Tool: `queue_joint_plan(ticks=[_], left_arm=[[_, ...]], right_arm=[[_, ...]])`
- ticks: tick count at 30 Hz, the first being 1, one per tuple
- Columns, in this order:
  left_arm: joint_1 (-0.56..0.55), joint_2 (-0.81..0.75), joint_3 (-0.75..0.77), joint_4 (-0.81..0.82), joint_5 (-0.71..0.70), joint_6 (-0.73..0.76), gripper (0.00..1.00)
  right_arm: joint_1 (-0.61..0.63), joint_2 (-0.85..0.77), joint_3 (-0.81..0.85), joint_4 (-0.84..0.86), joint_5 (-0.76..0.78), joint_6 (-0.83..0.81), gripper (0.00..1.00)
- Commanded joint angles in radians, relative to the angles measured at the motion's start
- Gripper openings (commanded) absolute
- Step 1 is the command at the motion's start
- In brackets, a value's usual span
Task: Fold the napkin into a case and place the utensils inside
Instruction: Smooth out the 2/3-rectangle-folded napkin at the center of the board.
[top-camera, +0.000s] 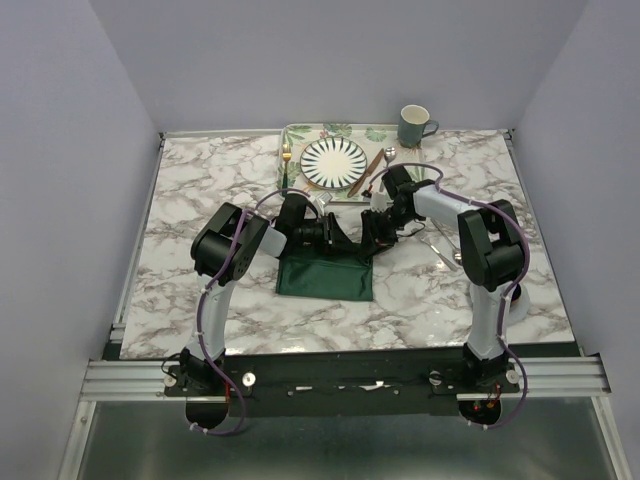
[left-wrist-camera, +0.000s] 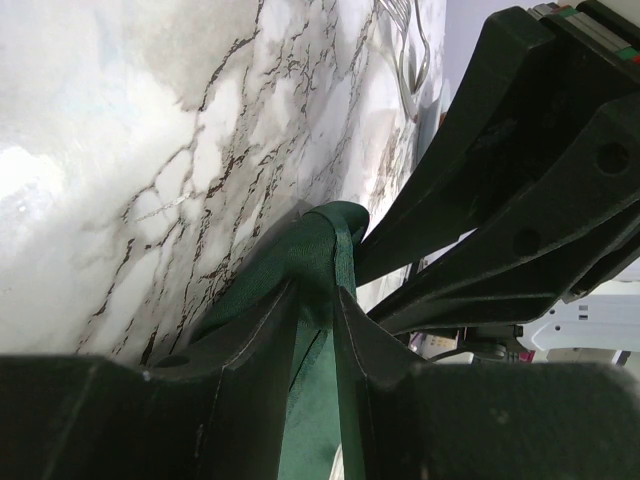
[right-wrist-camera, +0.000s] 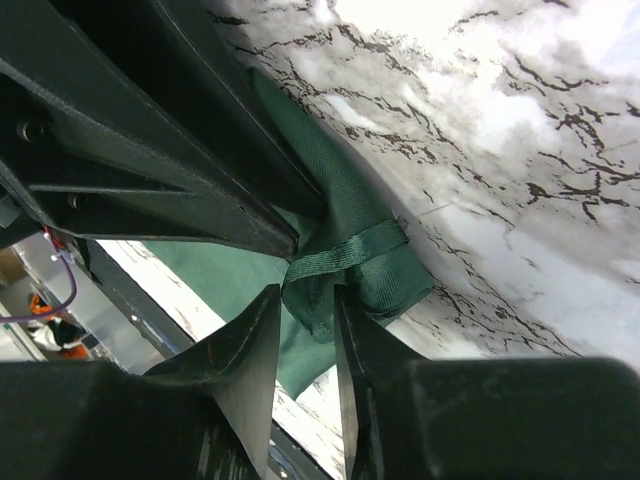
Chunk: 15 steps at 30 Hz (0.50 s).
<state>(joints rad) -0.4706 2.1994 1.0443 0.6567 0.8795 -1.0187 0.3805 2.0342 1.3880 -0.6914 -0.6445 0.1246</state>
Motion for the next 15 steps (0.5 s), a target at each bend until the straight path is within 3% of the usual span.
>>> queue_joint_plan(ticks=[1,10,13,15], left_arm=[[0.004,0.069,-0.024,-0.115,-0.083,0.060,0.37],[0.004,0.072,-0.023,-0.118,-0.086,0.062,0.37],[0.004,0.069,-0.024,-0.118,-0.086,0.060,0.37],[0.006,0.069,-0.027,-0.118,-0.086,0.062,0.38]], right_arm=[[0.008,0.015,-0.007,0.024,-0.001,0.017,0.38],[0.031,0.035,0.045,0.035,-0.035,0.061,0.37],[0.032,0.040,0.036,0.032,-0.011,0.056,0.28],[0.032,0.044,0.026,0.014,0.026,0.046,0.16]])
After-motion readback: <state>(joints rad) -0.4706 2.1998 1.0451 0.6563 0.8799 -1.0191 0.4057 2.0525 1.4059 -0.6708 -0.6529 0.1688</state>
